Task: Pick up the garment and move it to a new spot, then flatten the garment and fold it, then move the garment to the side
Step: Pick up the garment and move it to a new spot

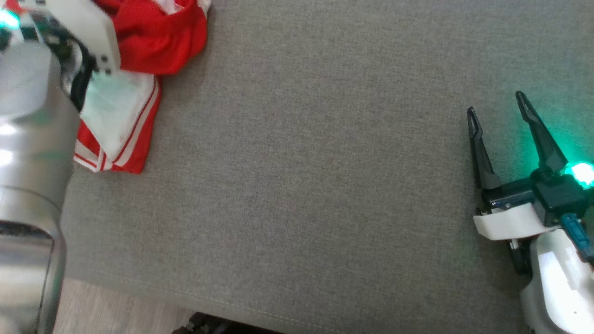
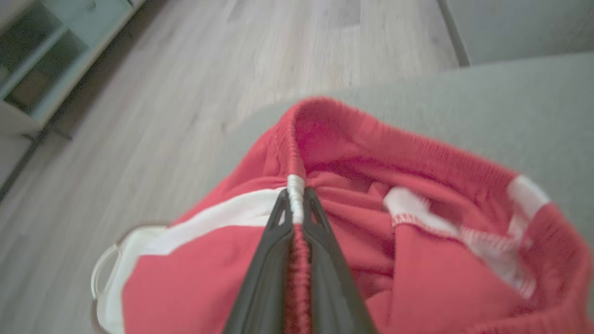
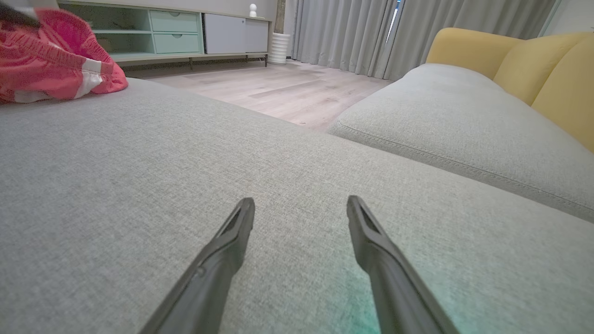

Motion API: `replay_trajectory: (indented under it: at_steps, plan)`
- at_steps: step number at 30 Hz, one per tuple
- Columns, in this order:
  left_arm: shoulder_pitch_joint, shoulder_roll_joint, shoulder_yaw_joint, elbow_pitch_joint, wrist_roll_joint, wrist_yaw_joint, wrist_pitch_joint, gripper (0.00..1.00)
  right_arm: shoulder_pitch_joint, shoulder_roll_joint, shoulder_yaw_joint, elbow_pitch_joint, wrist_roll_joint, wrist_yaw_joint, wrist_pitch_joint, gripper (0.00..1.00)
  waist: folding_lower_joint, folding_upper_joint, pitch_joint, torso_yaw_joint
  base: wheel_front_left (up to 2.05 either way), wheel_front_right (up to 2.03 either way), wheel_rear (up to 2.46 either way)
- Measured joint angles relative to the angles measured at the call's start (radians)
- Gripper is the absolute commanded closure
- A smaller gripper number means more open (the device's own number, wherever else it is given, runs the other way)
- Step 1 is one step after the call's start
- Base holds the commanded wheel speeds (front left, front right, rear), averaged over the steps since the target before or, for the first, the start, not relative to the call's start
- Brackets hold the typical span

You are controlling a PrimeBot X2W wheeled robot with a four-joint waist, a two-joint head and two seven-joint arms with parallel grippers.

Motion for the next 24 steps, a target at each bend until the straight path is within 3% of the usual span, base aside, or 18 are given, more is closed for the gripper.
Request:
replay_trajectory:
  at_steps: [6, 14, 24]
  plan:
    - [-0.078, 0.0, -0.059, -0.039, 0.022, -0.007, -0.116, 1.0, -0.014, 0.018, 0.01, 0.071, 0.026, 0.0, 0.008, 0.0, 0.0002, 0.0, -0.076, -0.009, 0.0, 0.0, 0.0]
    - [-0.051, 0.008, -0.216, -0.106, -0.016, -0.009, -0.121, 1.0, 0.051, 0.074, 0.023, 0.105, 0.073, 0.0, 0.009, 0.0, -0.0001, 0.0, -0.216, -0.053, 0.0, 0.0, 0.0]
    - [-0.051, 0.075, -0.417, -0.301, -0.142, -0.009, -0.045, 1.0, 0.137, 0.09, 0.07, 0.111, 0.188, 0.0, 0.012, 0.0, -0.0003, 0.0, -0.382, -0.226, 0.0, 0.0, 0.0]
